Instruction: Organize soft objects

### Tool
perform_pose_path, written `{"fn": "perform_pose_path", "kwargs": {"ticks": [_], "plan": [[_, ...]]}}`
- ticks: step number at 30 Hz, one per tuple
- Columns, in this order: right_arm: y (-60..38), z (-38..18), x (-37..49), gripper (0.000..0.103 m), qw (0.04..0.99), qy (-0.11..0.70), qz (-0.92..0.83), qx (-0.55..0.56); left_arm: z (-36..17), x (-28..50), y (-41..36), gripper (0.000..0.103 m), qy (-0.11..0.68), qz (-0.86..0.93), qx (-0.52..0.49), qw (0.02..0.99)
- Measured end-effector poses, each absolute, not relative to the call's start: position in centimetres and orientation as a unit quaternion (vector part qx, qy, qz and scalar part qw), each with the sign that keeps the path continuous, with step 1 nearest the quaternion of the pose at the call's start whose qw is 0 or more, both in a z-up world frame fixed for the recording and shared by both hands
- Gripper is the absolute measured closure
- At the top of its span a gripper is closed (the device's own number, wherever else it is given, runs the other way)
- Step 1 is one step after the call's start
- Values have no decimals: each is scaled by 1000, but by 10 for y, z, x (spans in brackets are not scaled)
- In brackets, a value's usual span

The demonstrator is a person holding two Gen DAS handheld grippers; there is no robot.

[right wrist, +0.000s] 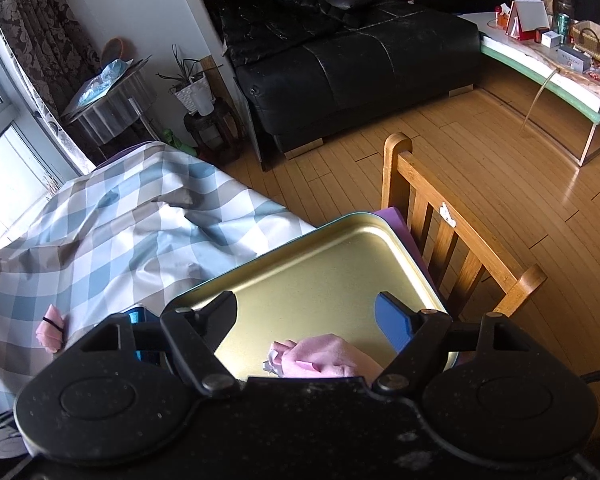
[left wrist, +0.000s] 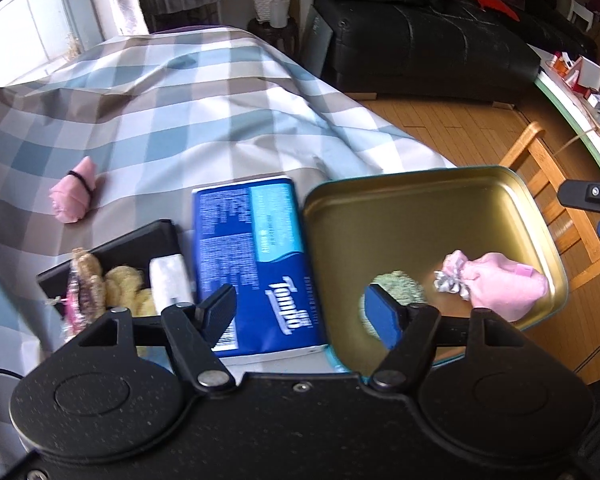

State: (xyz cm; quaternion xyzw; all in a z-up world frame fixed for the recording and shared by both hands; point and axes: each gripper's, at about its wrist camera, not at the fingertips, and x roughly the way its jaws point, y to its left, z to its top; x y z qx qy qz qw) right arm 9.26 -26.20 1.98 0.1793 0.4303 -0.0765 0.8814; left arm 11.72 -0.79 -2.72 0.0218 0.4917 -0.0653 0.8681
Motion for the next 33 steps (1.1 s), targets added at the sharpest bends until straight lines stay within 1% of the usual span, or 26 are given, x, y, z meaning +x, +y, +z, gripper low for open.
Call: {"fn": "perform_pose_path", "kwargs": {"ticks": [9,14,21,27,33], "plan": [[-243,21,92,21,894,423,-72,126,-11,110,66,33,471,0,22,882],[-233,21,91,20,899,420,-69,108,-6,112,119,33,461,50,27,886],[-202,17,83,19,905,418,-49,61,-6,119,192,32,455,114,1,883],[-160,12,53,19,916,400,5,45,-14,130,230,32,448,141,-4,883],[-97,2,14,19,911,399,83,56,-25,151,247,32,450,132,-7,883]]}}
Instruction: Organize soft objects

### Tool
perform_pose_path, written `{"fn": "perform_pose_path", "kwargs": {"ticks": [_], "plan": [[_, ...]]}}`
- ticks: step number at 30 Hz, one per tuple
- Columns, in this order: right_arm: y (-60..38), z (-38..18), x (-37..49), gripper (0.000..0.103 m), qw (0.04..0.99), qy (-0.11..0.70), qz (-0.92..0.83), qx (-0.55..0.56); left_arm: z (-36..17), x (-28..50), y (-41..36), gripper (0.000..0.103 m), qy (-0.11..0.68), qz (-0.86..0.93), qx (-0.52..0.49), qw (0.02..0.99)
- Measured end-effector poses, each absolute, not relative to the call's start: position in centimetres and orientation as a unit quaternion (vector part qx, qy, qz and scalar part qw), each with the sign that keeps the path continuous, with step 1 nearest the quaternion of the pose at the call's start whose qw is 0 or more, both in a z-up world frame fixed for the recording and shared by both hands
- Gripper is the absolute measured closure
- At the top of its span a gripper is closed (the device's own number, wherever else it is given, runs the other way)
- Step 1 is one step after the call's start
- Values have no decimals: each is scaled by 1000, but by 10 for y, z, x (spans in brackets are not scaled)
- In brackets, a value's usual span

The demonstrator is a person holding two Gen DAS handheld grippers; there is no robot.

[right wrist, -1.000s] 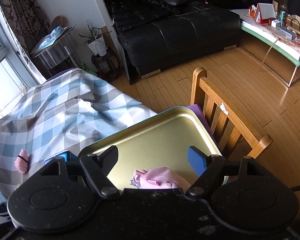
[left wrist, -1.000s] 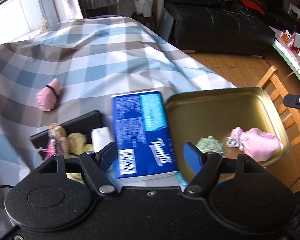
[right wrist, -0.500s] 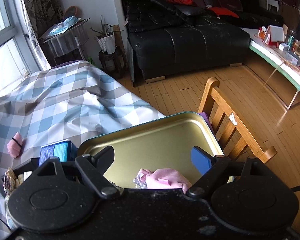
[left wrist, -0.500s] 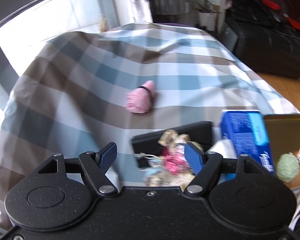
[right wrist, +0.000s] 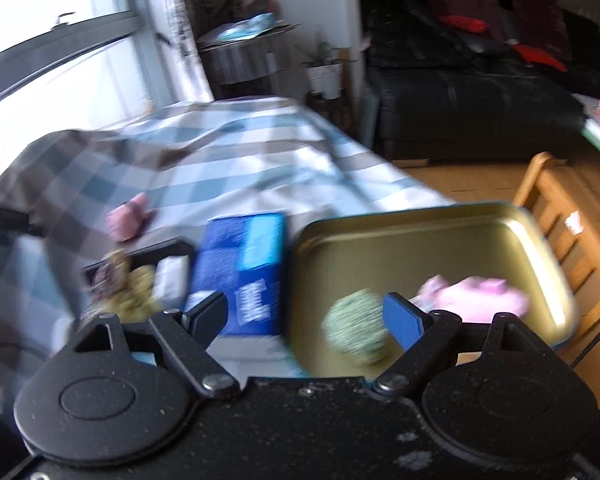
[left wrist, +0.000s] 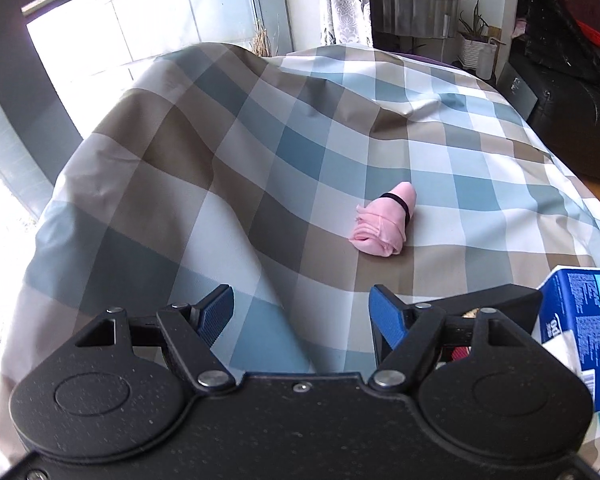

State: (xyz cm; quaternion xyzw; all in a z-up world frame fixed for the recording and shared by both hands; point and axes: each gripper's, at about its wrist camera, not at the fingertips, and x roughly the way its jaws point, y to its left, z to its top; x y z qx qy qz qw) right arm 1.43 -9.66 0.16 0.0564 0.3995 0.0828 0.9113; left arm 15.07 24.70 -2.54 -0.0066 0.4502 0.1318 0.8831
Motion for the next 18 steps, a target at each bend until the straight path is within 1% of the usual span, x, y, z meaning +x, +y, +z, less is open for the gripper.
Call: {"fn": "perform_pose_path", "kwargs": {"ticks": [3,7,10,13,15,18], "plan": [[-56,-10,-1,19,896,420,128,67,-33,154,252,32,452,121,-18,884],[6,-25,-17,20,871,452,187,52,-40,149,257,32,462,113,-32,879],[46,-32,-26,23,847,478,228,50,-34,143,259,32,457,101,-44,883],[76,-40,-26,30,818,513,251,62,-23,140,260,32,439,91,-58,892],[90,-45,-28,41,802,534,256,71,-17,139,262,32,431,82,-72,896],[111,-51,-32,50,786,560,254,63,-12,139,269,32,423,74,-101,897]]}}
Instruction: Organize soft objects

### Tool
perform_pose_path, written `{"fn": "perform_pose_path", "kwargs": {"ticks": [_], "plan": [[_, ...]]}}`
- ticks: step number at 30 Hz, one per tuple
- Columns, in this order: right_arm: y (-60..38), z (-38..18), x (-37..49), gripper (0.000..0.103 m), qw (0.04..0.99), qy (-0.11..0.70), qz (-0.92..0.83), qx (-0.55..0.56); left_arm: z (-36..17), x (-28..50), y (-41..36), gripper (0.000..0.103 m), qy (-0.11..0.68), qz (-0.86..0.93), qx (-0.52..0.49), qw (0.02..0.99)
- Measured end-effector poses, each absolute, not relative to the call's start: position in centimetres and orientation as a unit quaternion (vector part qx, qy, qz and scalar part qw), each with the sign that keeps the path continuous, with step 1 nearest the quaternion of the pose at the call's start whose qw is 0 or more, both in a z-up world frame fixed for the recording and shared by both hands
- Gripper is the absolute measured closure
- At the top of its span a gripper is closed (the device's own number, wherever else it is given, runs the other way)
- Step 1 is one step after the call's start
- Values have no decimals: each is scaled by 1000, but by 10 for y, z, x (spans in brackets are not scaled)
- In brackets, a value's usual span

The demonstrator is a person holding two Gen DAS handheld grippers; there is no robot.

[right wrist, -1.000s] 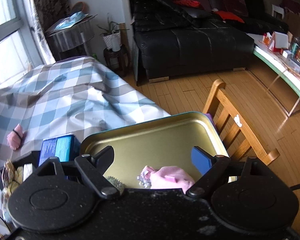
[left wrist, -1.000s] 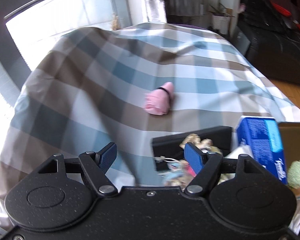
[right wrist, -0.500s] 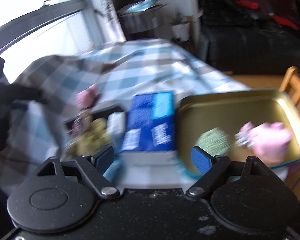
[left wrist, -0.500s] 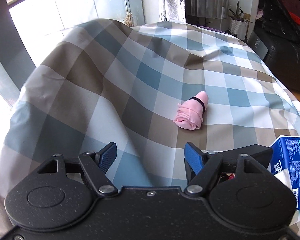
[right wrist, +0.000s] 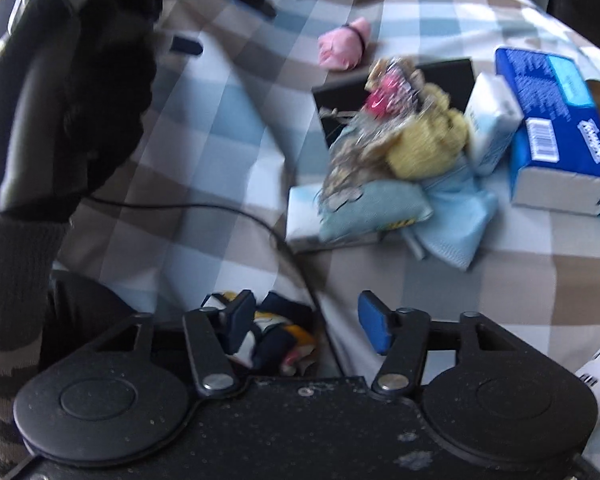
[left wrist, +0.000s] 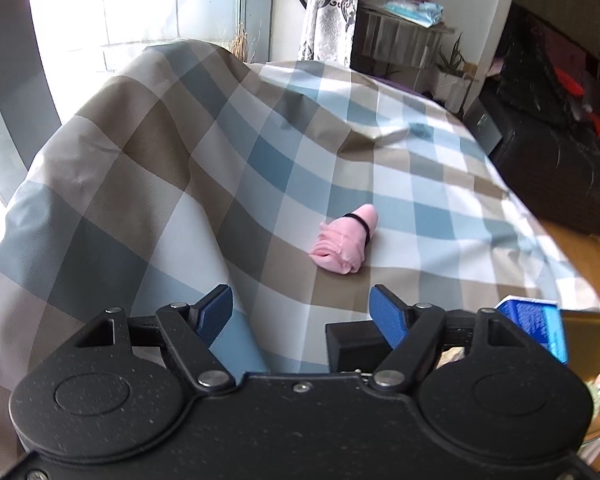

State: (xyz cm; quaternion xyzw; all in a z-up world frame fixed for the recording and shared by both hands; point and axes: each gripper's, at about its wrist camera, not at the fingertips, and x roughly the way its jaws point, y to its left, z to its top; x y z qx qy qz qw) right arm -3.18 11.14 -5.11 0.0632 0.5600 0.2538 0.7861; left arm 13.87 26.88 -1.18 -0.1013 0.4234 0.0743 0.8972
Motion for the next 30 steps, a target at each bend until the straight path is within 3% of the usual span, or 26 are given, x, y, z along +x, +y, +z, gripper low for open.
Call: {"fn": "perform_pose_path", "kwargs": {"ticks": [3,12,13,15,19,30], "plan": [[122,-55,-34,58,768,583,256,67,-15,141,275,29,426,81,-126,892],[141,-81,-30,60,724,640,249,65,-20,140,281,29,435,92,-147,884],[141,-84,-28,63,720,644,249,73,-20,141,281,29,435,92,-146,884],[140,-95,-22,82,704,657,249,100,-21,141,280,29,437,90,-144,883],[139,-97,-21,93,704,651,256,121,-21,141,280,29,436,89,-142,884],[100,-58,-3,96,782,575,216,106,-23,142,282,29,442,93,-150,879]]}}
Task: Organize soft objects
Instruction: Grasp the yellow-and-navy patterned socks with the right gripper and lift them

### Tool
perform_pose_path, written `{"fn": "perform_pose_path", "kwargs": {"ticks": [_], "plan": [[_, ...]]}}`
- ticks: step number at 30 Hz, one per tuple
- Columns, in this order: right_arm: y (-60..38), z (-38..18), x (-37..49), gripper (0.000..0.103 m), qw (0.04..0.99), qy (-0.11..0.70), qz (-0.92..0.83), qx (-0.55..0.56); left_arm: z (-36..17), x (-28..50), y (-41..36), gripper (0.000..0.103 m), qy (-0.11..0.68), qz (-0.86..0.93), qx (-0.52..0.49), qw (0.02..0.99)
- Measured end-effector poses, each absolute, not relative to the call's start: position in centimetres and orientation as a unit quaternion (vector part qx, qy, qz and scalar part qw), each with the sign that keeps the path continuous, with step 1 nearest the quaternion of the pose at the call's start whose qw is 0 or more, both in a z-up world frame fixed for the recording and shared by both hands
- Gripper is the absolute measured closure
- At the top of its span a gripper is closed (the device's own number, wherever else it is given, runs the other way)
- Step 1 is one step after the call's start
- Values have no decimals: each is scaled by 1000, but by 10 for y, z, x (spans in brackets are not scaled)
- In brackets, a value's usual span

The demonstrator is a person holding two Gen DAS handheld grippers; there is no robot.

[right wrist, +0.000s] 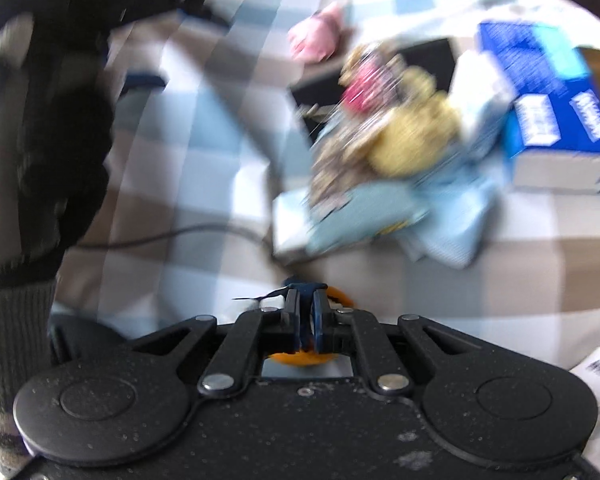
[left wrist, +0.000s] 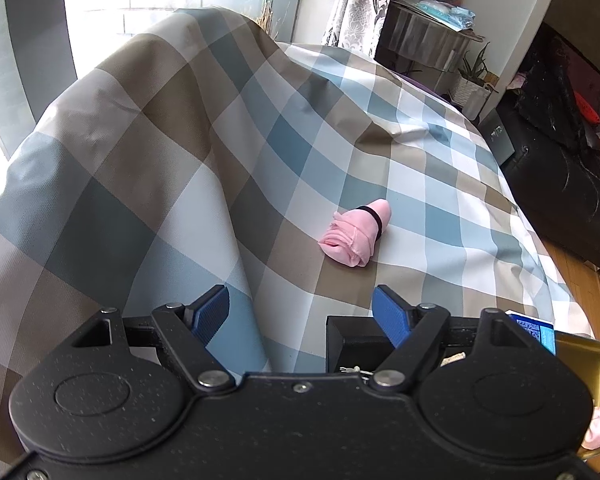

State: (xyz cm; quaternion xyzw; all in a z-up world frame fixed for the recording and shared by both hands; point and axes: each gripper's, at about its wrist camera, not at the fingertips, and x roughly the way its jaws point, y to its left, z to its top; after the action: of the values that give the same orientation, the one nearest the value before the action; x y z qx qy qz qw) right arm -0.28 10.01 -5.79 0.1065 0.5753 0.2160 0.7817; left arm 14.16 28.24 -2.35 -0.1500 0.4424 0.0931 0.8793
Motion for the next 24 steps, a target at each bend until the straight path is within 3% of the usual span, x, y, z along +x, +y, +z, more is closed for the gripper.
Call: {"fn": "perform_pose_path", "kwargs": {"ticks": [10,13,15,17,19,21,24], "plan": [[60,-41,1,97,865,489,109,-10,-28,144,279,29,450,87,-142,877],[58,-37,-4,79,874,473,111,-25,-28,144,278,29,451,86,-141,877],[59,-35,-10,39,876,465,122,-36,-29,144,278,29,452,85,-141,877],[67,-37,-15,25,879,457,129,-53,-29,144,278,29,453,84,-141,876],[73,-40,-27,23,876,459,133,-69,-30,144,277,29,455,83,-141,875],[77,-46,-32,12,868,473,134,-74,-30,145,277,29,456,82,-140,875],[79,-57,-37,11,858,492,132,-67,-31,145,276,29,458,80,-138,874]]}}
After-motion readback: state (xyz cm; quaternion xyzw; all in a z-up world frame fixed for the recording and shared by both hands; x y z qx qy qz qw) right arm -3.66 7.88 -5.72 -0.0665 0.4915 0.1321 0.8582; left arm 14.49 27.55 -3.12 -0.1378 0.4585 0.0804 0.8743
